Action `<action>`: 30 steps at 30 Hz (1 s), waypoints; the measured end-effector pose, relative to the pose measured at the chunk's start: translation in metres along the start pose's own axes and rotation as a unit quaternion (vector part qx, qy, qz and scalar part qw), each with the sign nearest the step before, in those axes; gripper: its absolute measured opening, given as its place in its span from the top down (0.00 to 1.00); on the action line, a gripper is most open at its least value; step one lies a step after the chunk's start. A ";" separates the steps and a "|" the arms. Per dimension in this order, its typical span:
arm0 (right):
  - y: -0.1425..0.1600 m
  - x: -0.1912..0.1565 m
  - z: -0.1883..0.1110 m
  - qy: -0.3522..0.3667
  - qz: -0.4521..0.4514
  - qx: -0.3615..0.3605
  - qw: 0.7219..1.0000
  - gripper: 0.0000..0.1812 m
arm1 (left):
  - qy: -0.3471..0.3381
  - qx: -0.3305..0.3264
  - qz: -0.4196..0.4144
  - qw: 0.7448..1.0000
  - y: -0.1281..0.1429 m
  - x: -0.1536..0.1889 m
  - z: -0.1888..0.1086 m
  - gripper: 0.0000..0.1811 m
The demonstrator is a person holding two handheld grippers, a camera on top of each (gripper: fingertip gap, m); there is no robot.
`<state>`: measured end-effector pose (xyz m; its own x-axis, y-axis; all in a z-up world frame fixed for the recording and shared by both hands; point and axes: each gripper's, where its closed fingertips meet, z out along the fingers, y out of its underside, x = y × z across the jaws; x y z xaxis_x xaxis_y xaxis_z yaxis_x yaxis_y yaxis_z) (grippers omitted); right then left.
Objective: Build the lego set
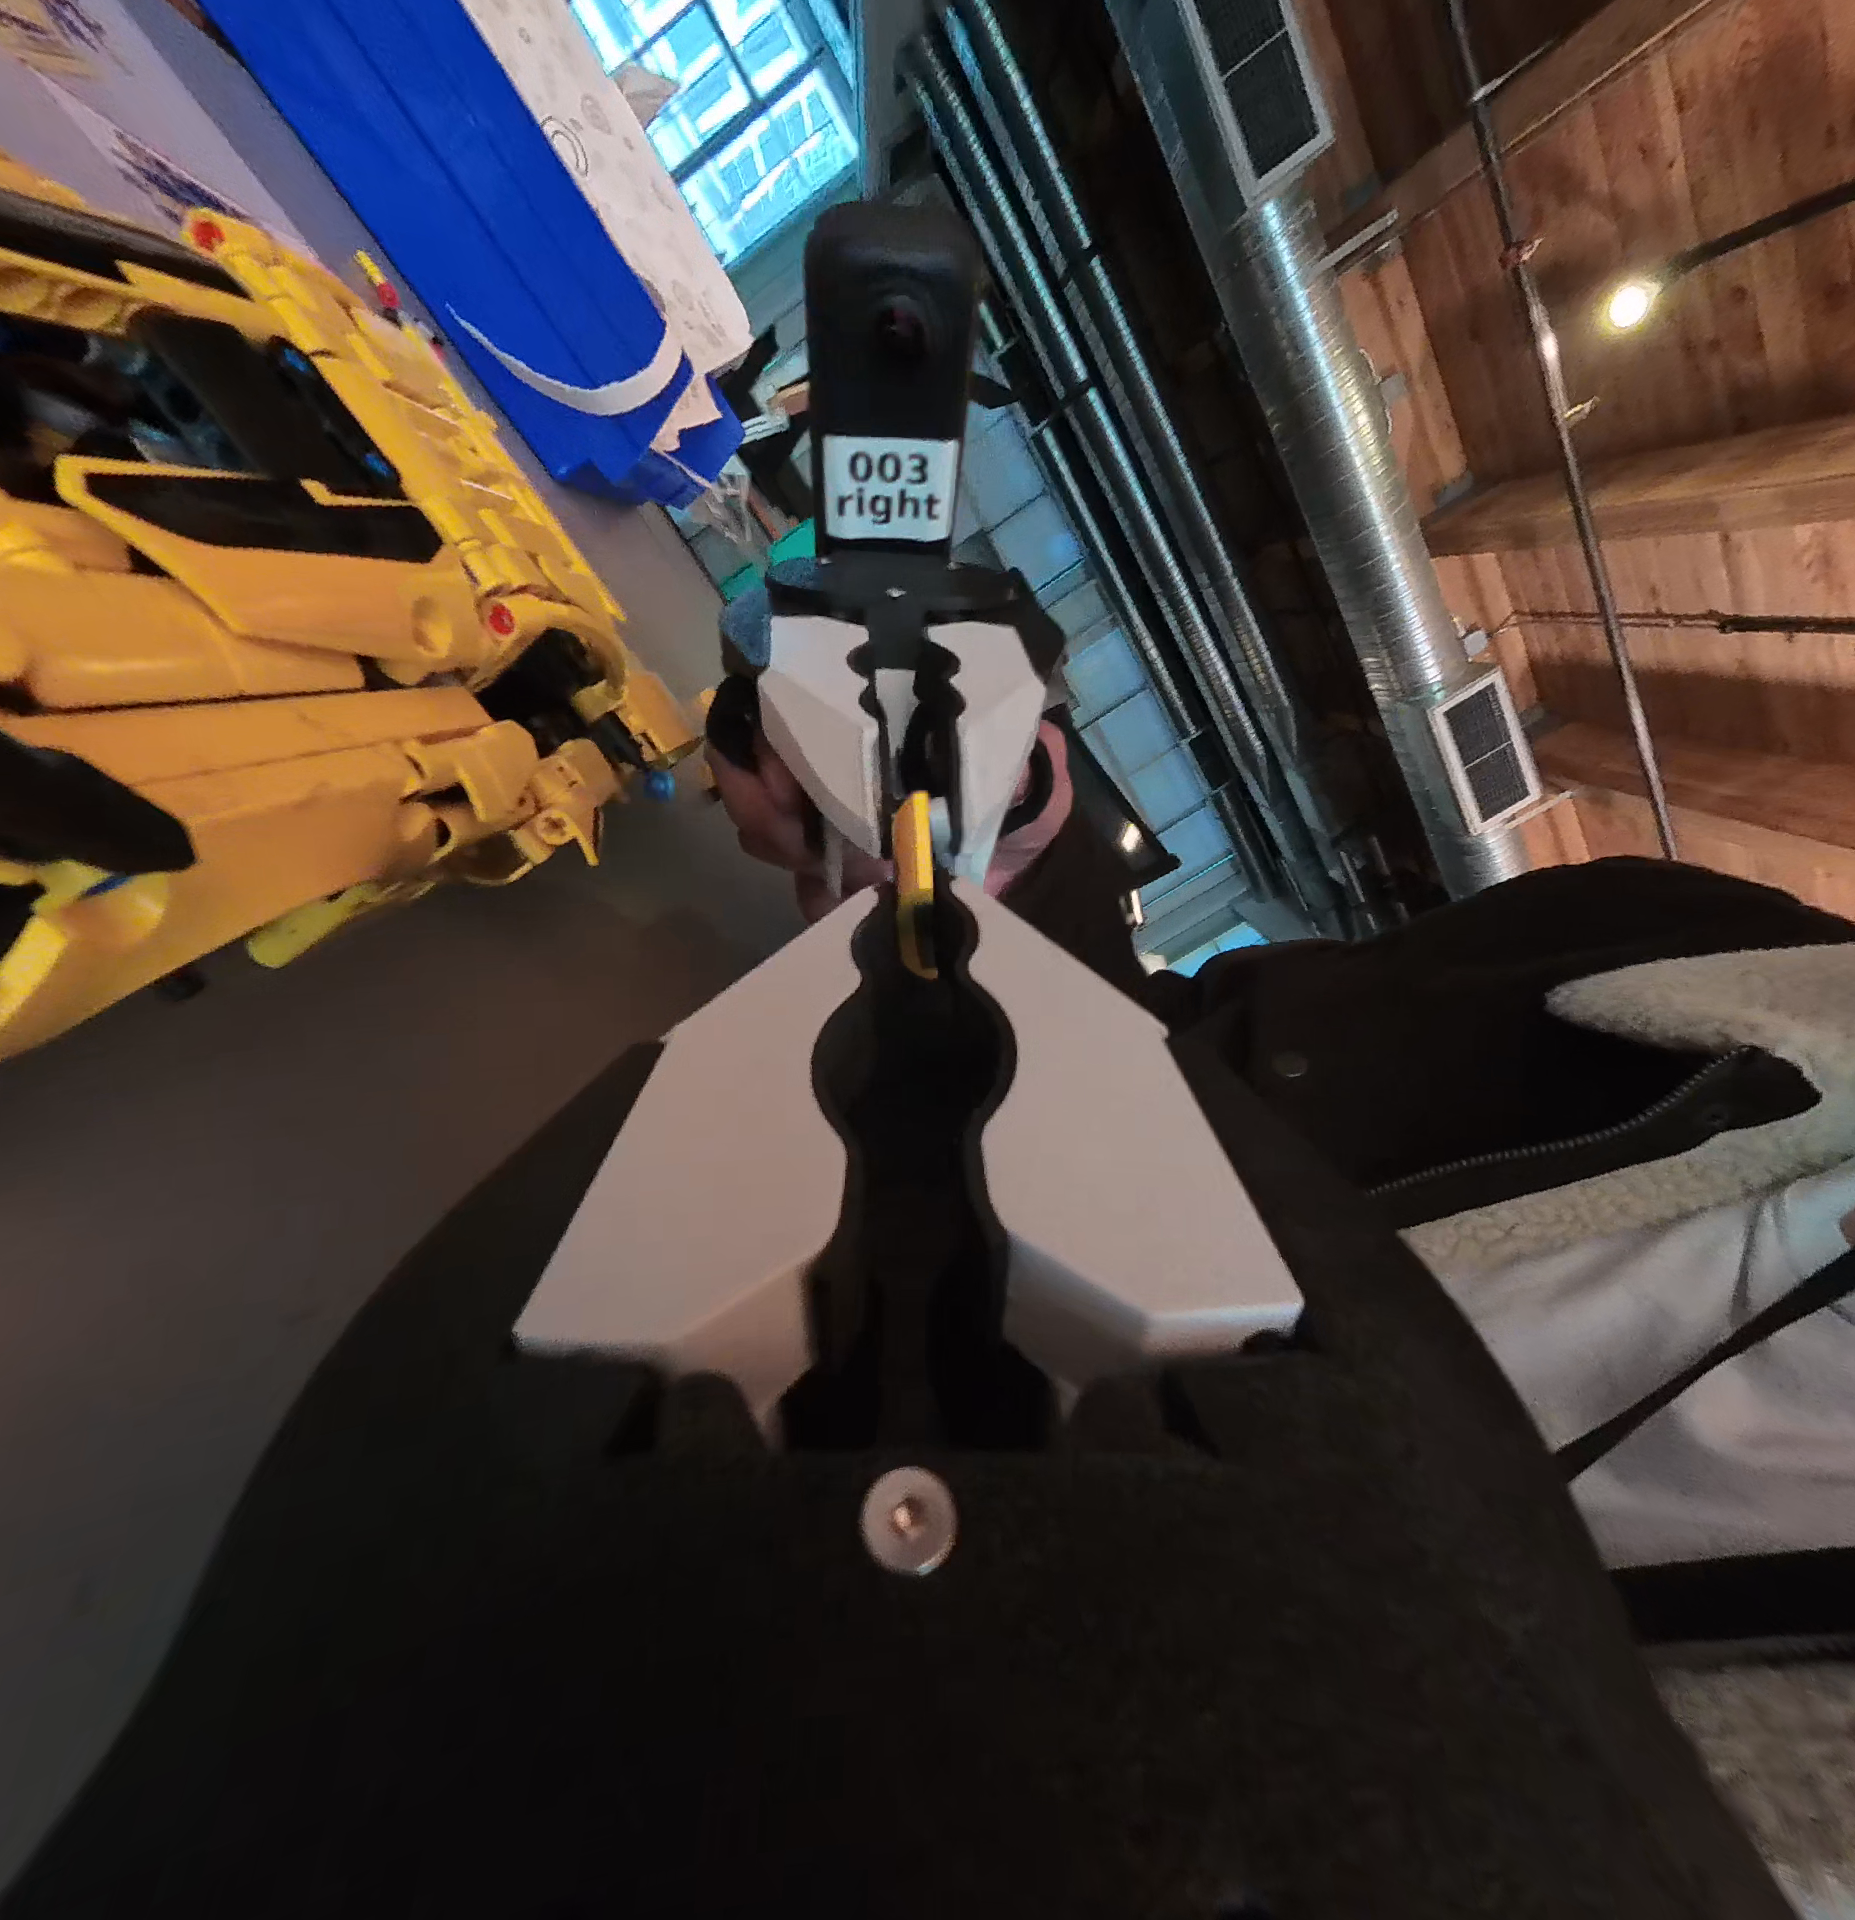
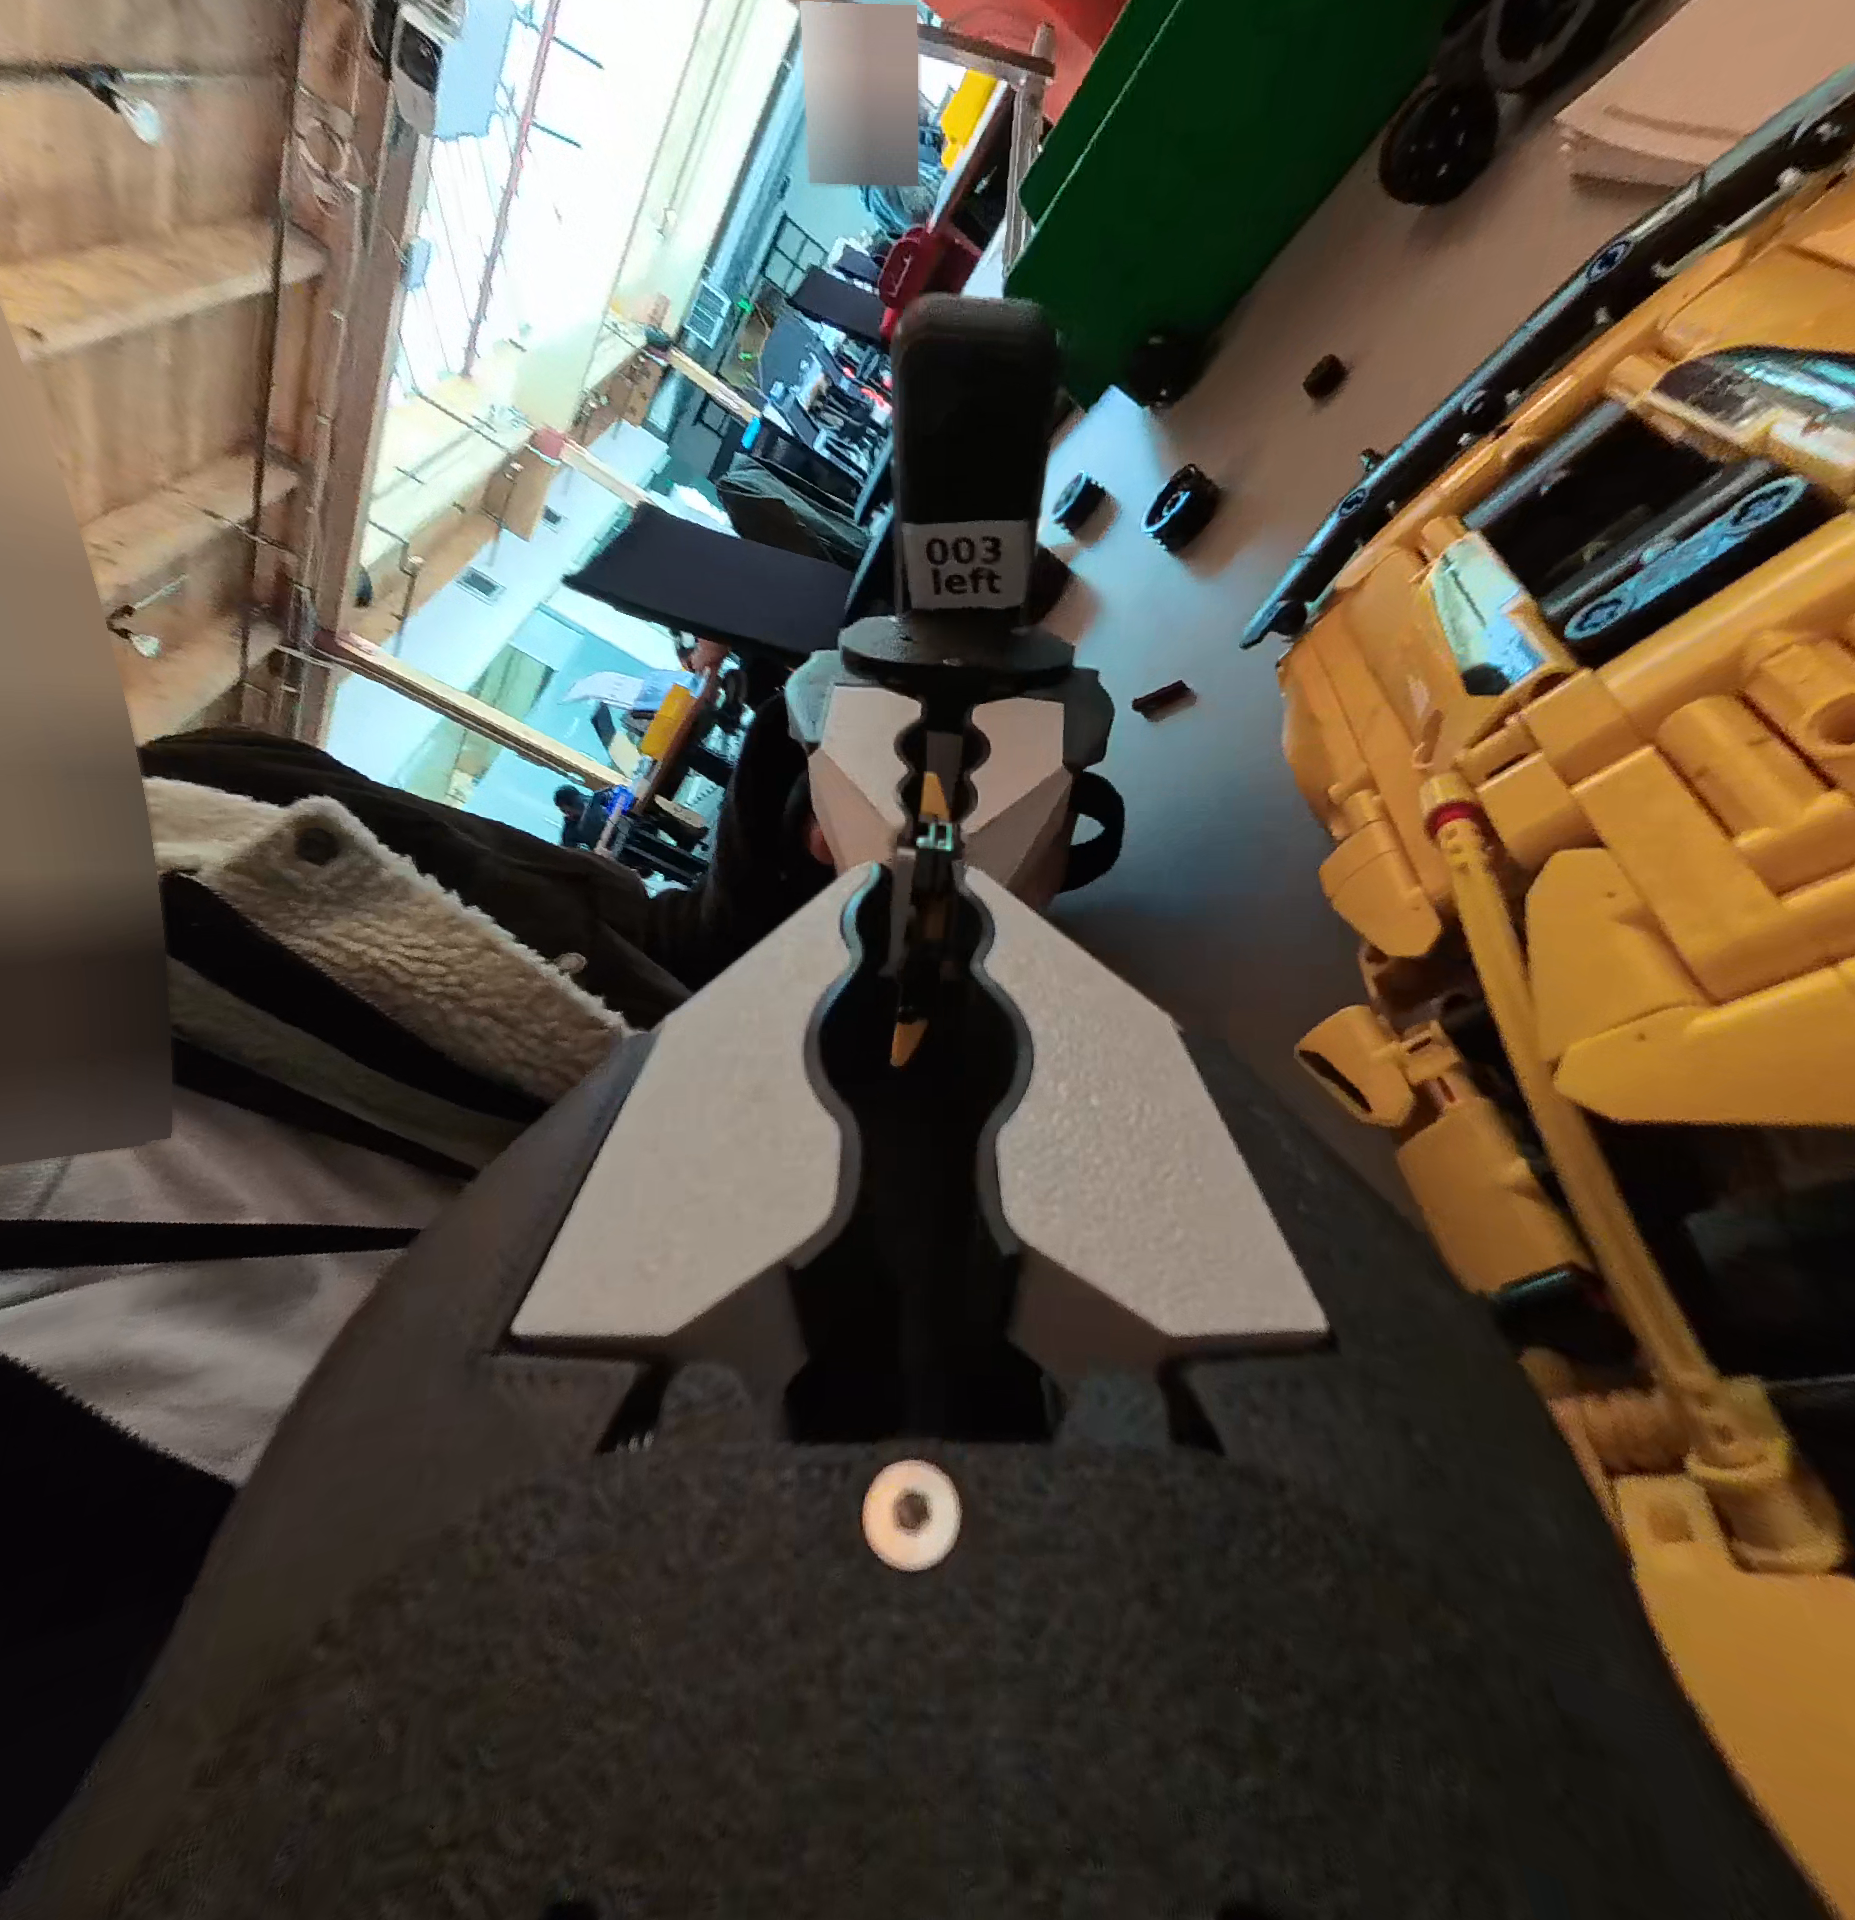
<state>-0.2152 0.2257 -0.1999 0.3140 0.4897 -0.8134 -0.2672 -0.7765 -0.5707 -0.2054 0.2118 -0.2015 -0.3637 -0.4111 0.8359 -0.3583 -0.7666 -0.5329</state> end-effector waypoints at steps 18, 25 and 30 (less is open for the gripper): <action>0.006 -0.003 -0.012 0.035 -0.027 -0.037 0.998 0.88 | 0.011 0.005 0.008 1.000 -0.002 0.005 0.000 0.97; 0.008 -0.003 -0.008 0.024 -0.019 -0.044 0.999 0.95 | -0.001 0.006 0.024 1.000 -0.003 0.003 -0.001 0.97; 0.013 -0.006 -0.010 0.044 -0.059 -0.065 0.995 0.95 | -0.013 -0.011 0.072 0.997 0.001 0.007 0.002 0.97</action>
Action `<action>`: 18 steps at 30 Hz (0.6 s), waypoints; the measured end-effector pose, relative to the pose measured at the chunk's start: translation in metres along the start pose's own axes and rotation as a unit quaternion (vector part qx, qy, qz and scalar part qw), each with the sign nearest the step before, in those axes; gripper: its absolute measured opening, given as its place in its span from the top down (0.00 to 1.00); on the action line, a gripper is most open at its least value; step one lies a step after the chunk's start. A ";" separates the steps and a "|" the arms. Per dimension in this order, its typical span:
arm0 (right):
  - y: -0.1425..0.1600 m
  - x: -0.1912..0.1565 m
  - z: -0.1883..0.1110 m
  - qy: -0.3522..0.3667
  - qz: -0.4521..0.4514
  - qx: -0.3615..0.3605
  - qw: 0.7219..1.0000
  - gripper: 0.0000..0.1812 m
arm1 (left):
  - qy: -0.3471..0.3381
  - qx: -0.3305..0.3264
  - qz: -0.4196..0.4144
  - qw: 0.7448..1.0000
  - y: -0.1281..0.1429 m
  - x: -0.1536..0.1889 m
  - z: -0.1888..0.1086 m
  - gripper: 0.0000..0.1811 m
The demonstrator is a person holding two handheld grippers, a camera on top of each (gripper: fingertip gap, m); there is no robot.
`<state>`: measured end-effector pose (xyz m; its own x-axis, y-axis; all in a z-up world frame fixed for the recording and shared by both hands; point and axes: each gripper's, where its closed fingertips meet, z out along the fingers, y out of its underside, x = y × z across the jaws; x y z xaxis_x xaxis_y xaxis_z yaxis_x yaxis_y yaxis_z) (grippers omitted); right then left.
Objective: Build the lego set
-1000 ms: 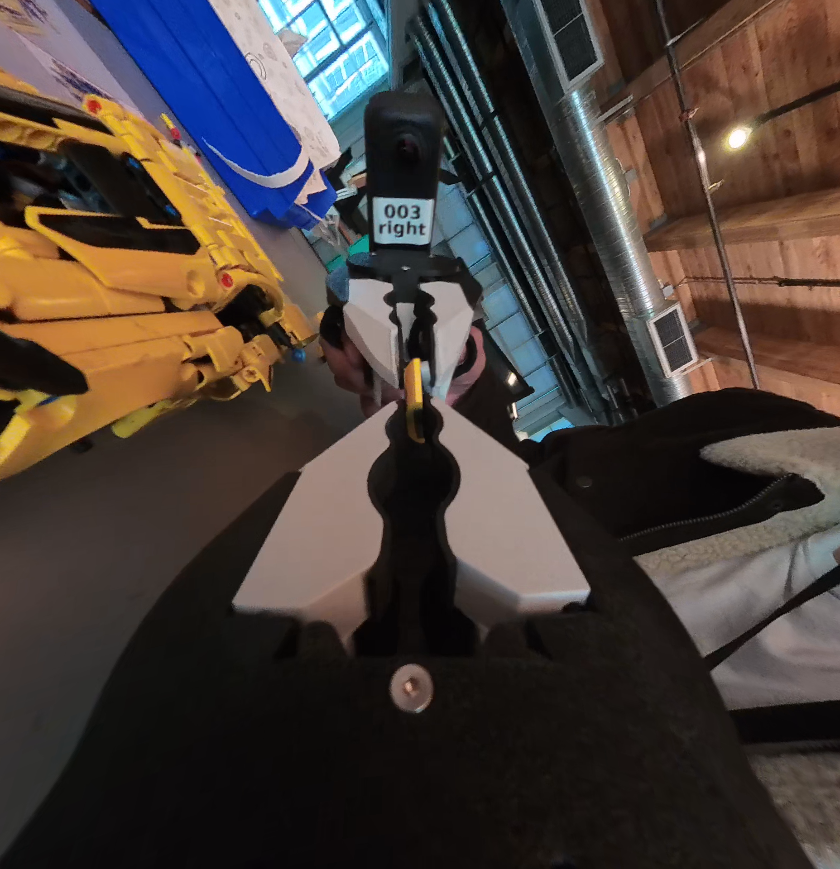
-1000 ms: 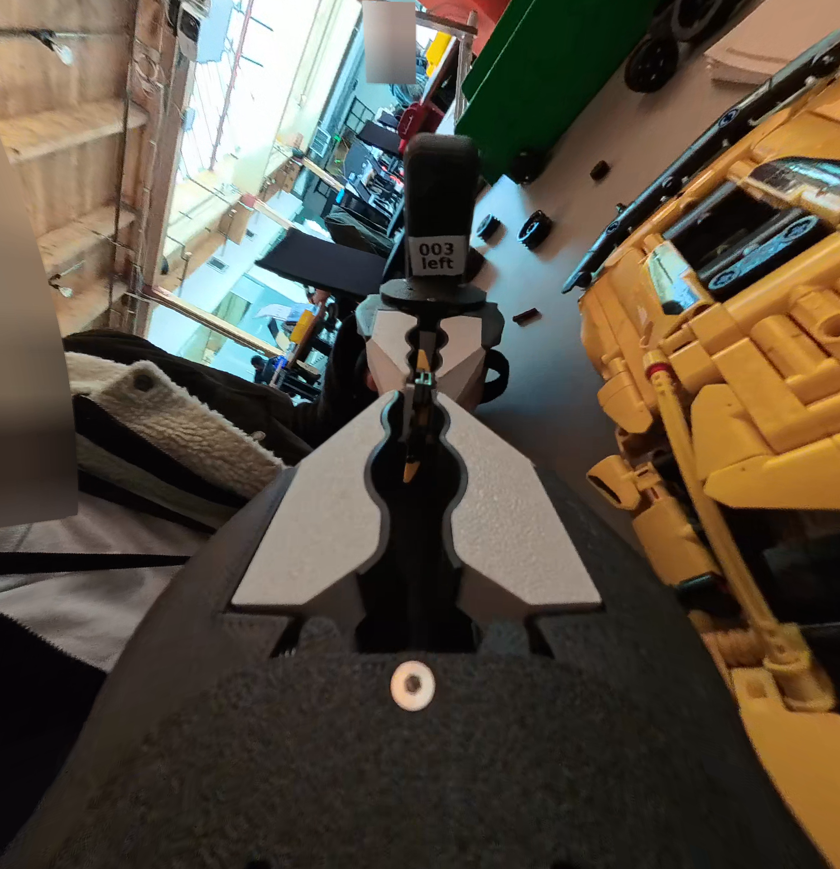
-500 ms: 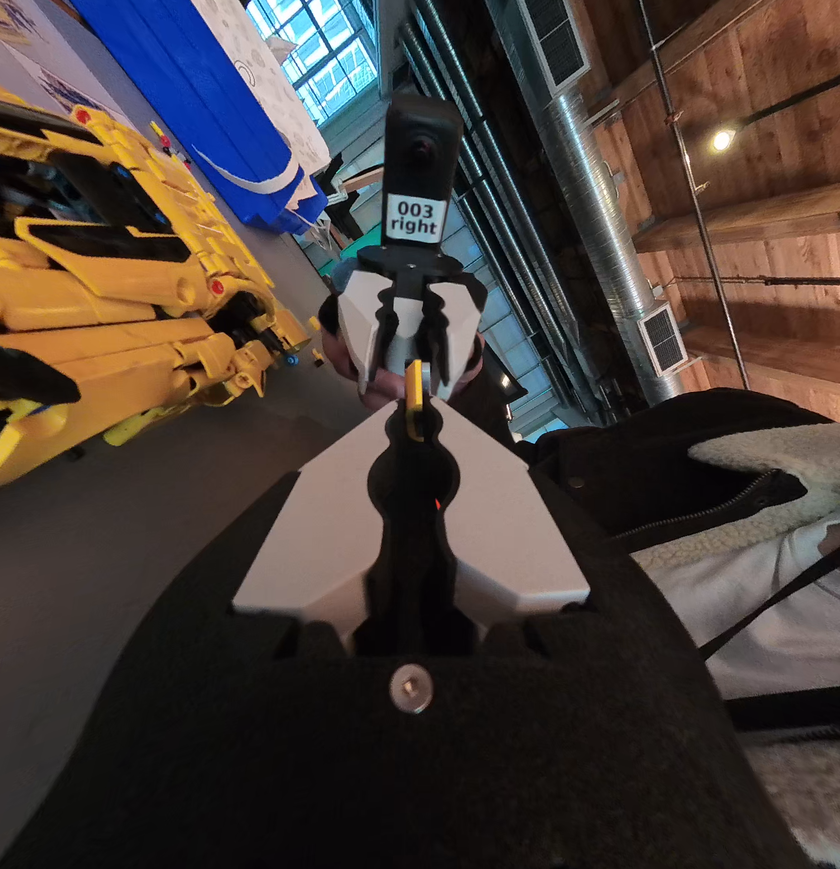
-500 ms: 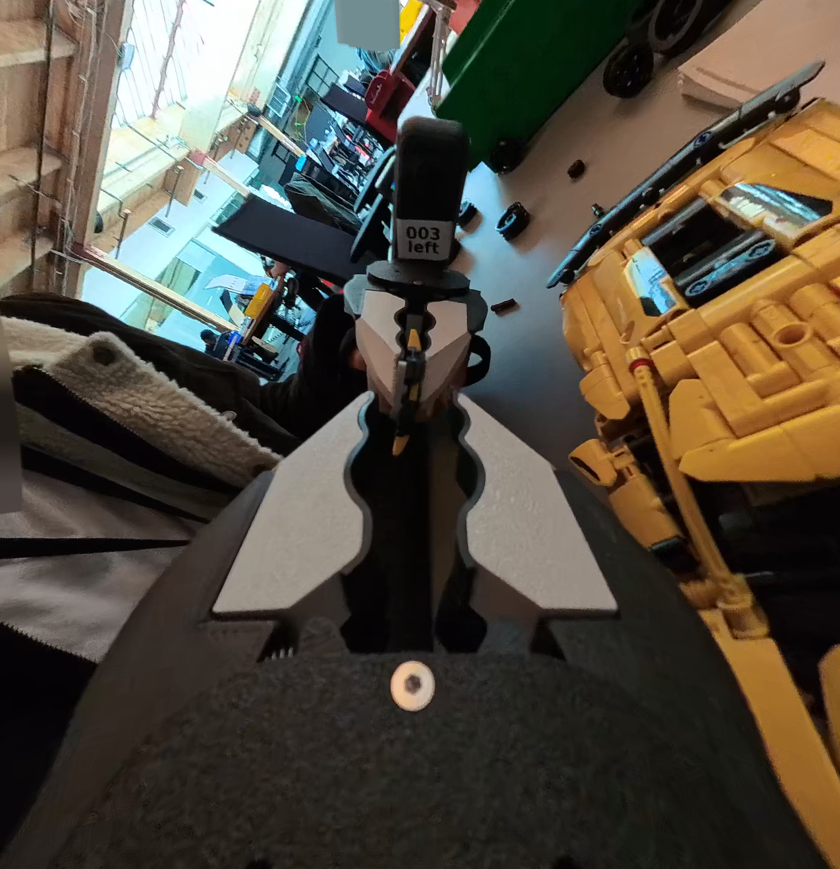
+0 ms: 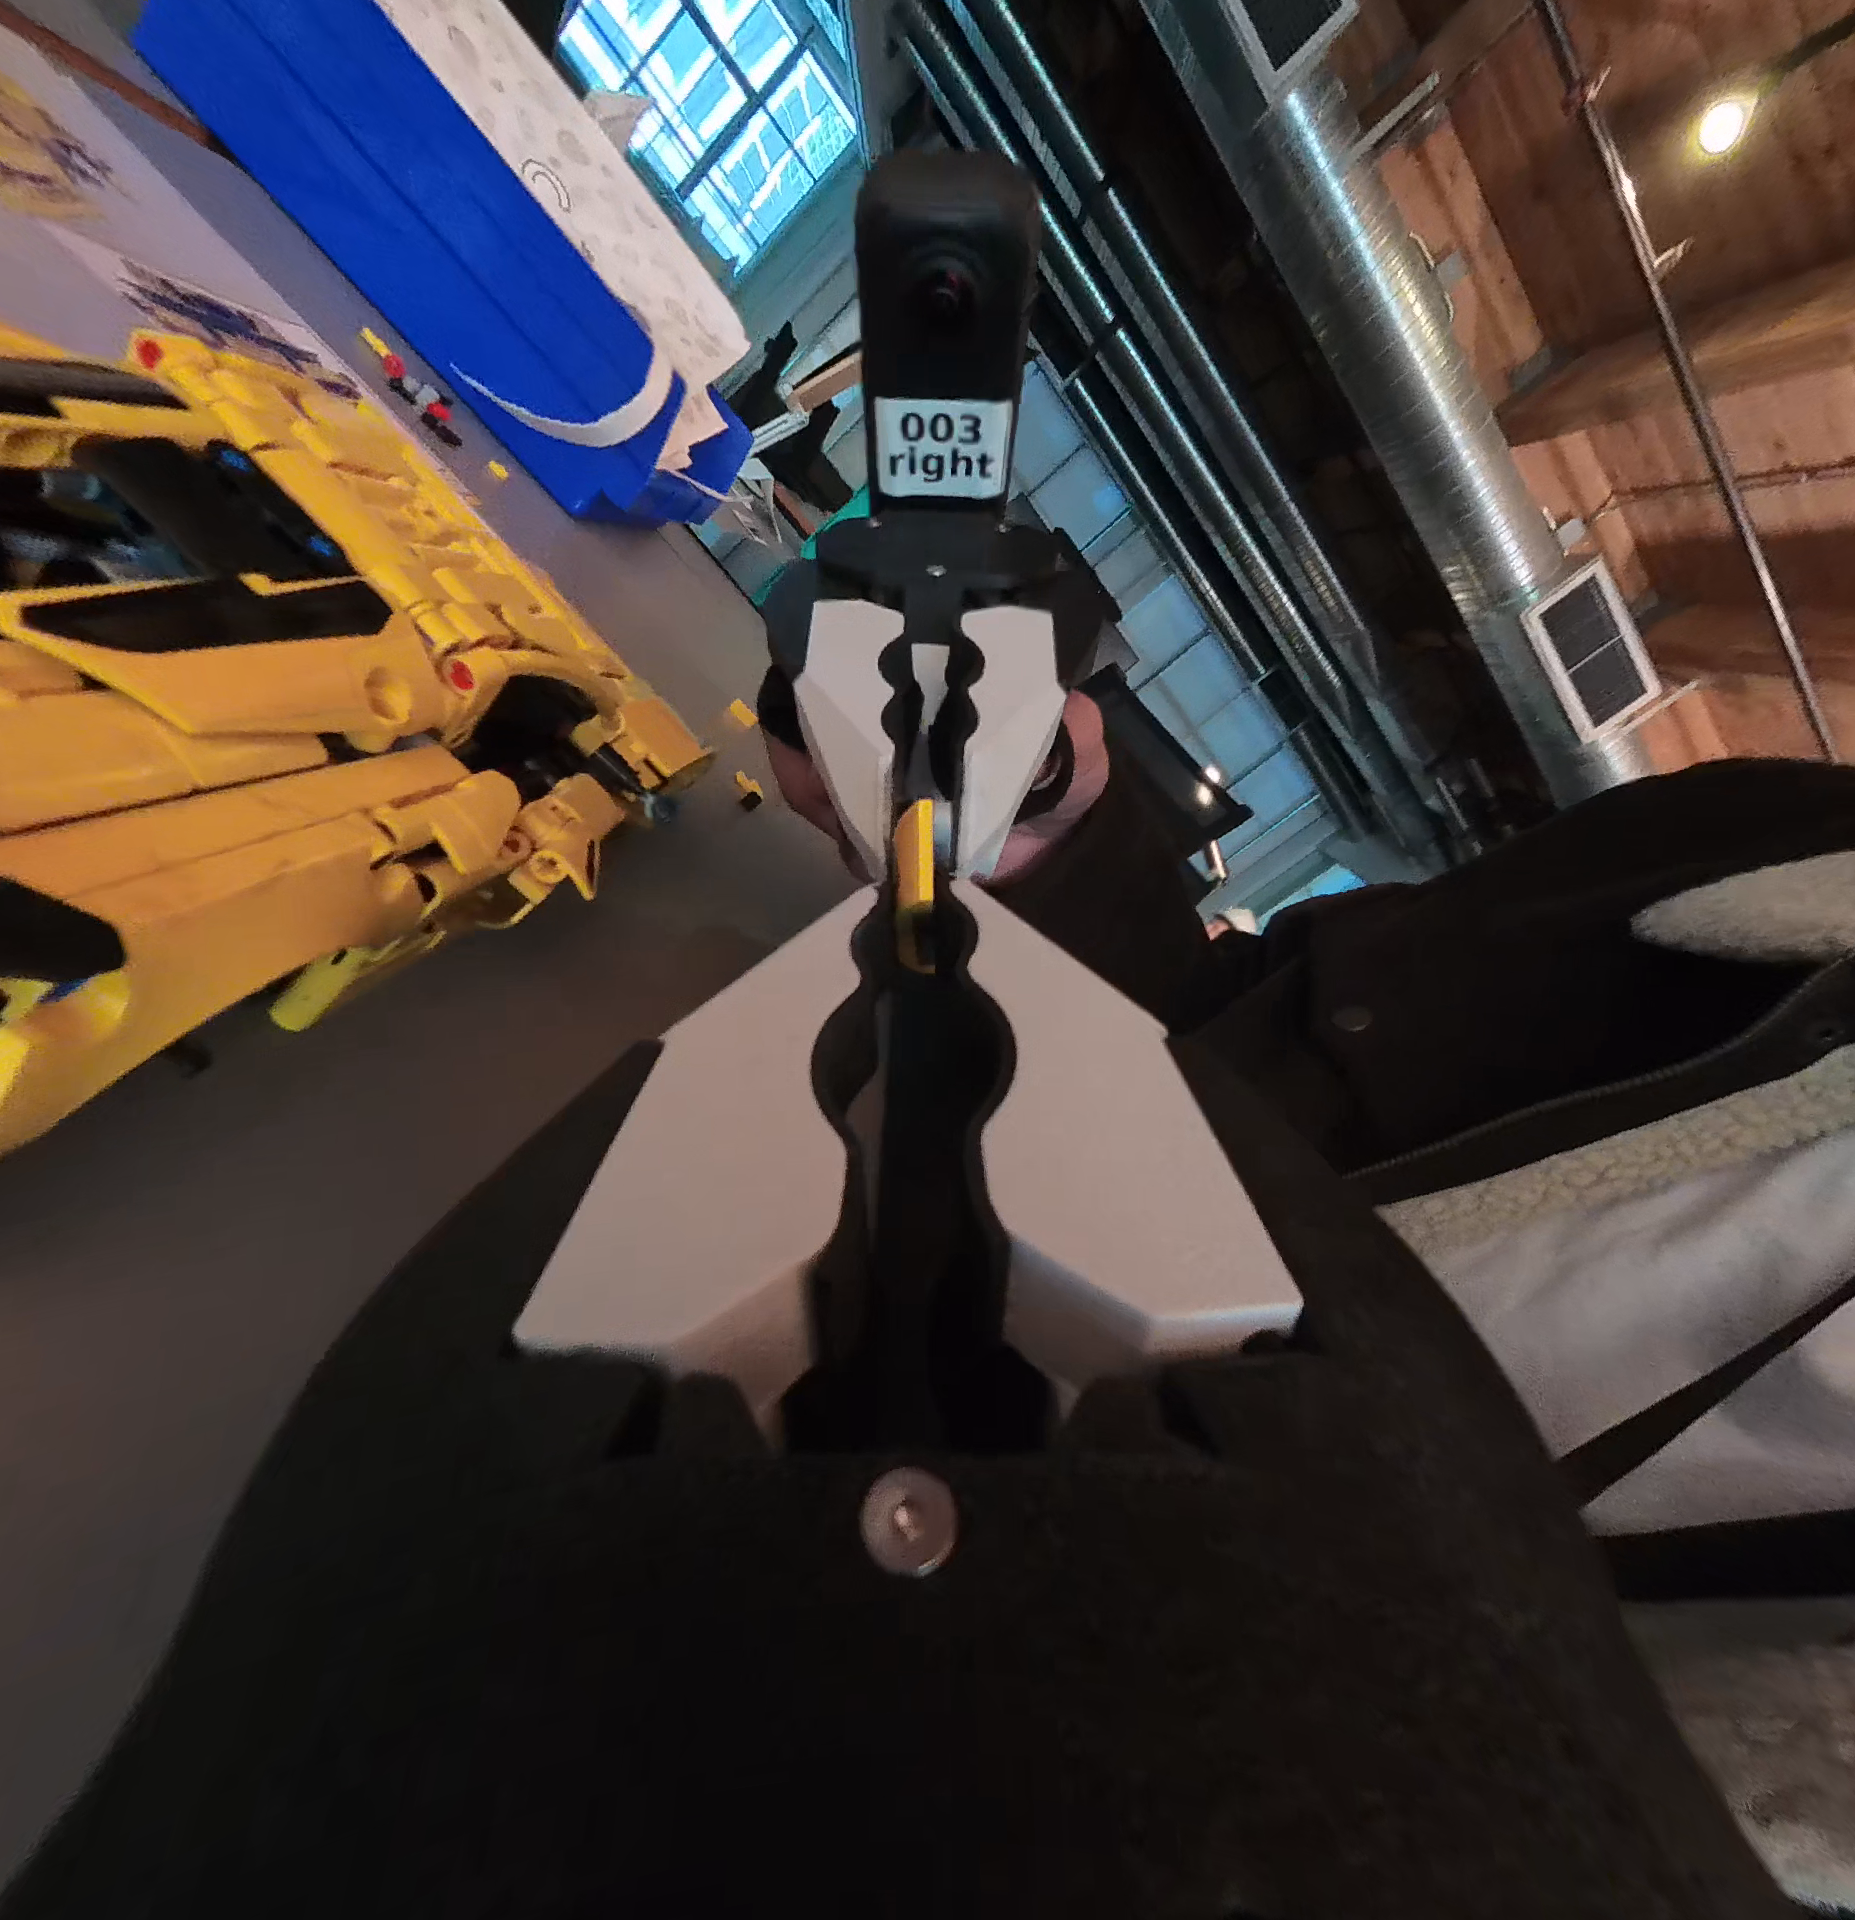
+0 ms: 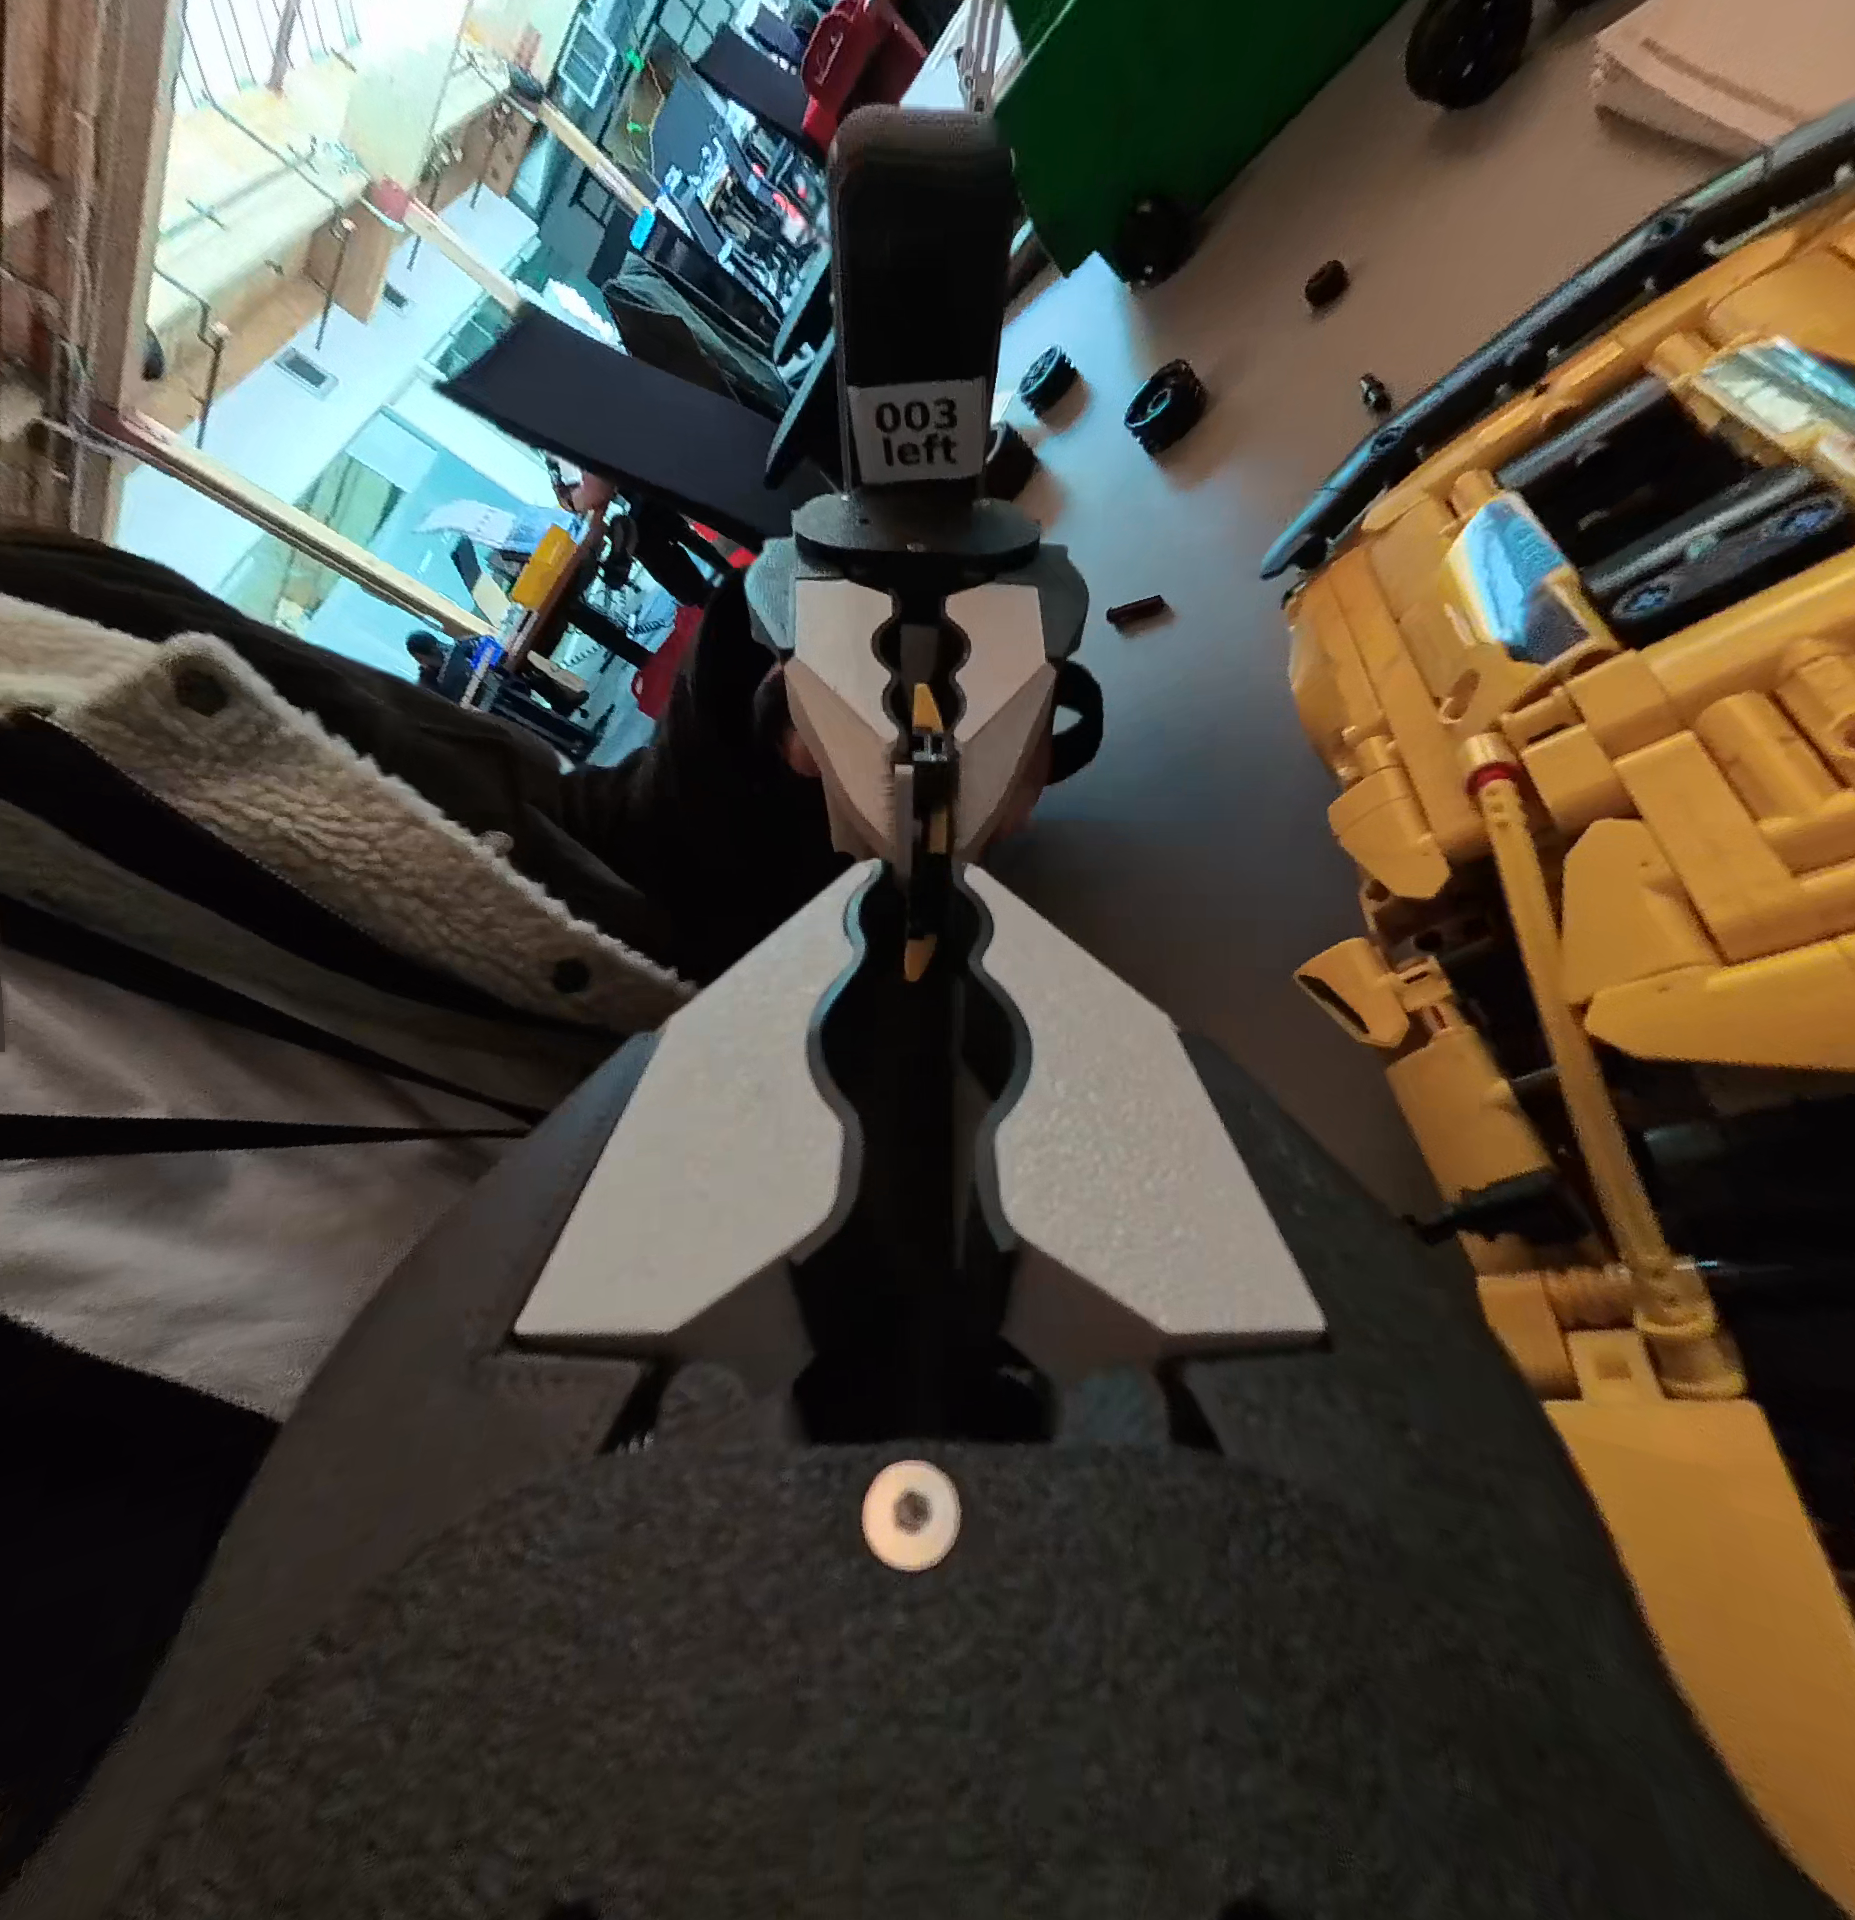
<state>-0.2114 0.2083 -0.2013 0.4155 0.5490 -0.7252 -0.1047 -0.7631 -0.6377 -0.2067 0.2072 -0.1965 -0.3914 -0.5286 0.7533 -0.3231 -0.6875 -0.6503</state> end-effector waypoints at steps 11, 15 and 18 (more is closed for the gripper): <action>-0.014 -0.060 -0.011 0.094 -0.292 0.004 0.952 0.87 | 0.037 0.049 0.322 0.945 -0.009 0.068 0.004 0.97; -0.009 -0.072 -0.015 0.140 -0.382 0.012 0.913 0.76 | 0.058 0.061 0.365 0.927 -0.006 0.081 0.005 0.97; -0.012 -0.079 -0.017 0.187 -0.413 0.033 0.891 0.78 | 0.056 0.053 0.386 0.919 -0.001 0.082 0.008 0.97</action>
